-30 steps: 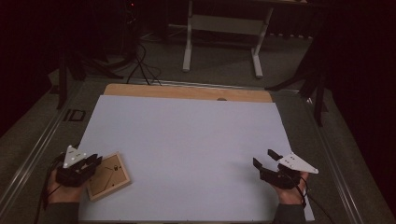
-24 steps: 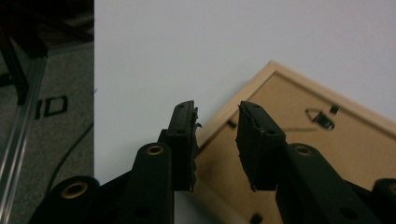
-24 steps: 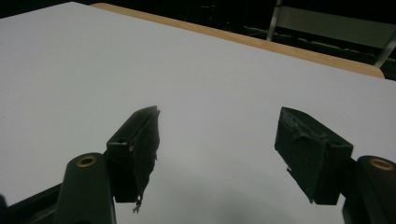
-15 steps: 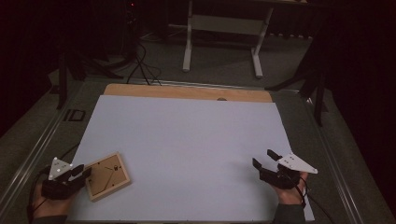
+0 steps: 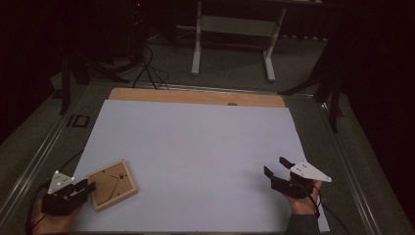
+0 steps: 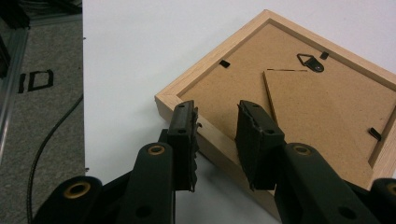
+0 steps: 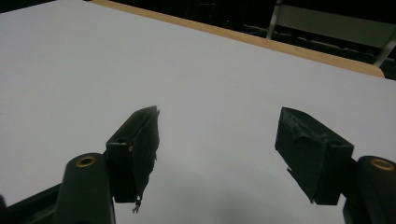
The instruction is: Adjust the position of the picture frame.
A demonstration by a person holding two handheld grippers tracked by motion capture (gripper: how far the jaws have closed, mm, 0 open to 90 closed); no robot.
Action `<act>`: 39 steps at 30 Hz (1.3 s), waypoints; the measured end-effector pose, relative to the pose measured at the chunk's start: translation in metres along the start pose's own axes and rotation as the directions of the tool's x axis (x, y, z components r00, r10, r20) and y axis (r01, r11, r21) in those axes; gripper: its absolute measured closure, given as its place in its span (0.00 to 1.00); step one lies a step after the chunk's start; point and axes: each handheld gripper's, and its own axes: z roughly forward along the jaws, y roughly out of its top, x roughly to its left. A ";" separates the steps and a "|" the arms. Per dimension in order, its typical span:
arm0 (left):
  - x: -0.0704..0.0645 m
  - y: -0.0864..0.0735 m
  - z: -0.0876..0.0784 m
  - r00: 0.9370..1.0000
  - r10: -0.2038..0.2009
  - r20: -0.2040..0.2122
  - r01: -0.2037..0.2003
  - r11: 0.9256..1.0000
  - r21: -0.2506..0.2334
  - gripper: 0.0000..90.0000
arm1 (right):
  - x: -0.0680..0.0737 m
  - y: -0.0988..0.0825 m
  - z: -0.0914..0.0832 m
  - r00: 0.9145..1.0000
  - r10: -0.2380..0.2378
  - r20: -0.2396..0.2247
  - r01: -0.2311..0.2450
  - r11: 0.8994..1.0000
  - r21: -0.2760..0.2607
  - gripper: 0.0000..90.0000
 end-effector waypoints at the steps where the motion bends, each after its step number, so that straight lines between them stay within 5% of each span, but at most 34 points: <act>1: -0.001 0.000 0.001 1.000 0.002 0.003 -0.002 1.000 0.001 0.75 | 0.000 0.000 0.000 1.000 -0.002 0.001 0.002 1.000 0.002 0.33; 20: -0.045 0.026 0.027 0.991 0.129 0.037 -0.129 0.991 0.014 0.79 | 0.004 0.000 0.004 1.000 -0.013 -0.007 0.013 1.000 0.016 0.33; 27: -0.074 0.044 0.047 0.985 0.157 0.072 -0.158 0.987 0.012 0.78 | 0.004 0.000 0.004 1.000 -0.008 -0.012 0.008 1.000 0.014 0.33; 39: -0.121 0.068 0.075 0.964 0.213 0.156 -0.215 0.977 -0.005 0.80 | 0.012 0.002 0.009 0.999 0.007 -0.043 -0.007 1.000 0.014 0.34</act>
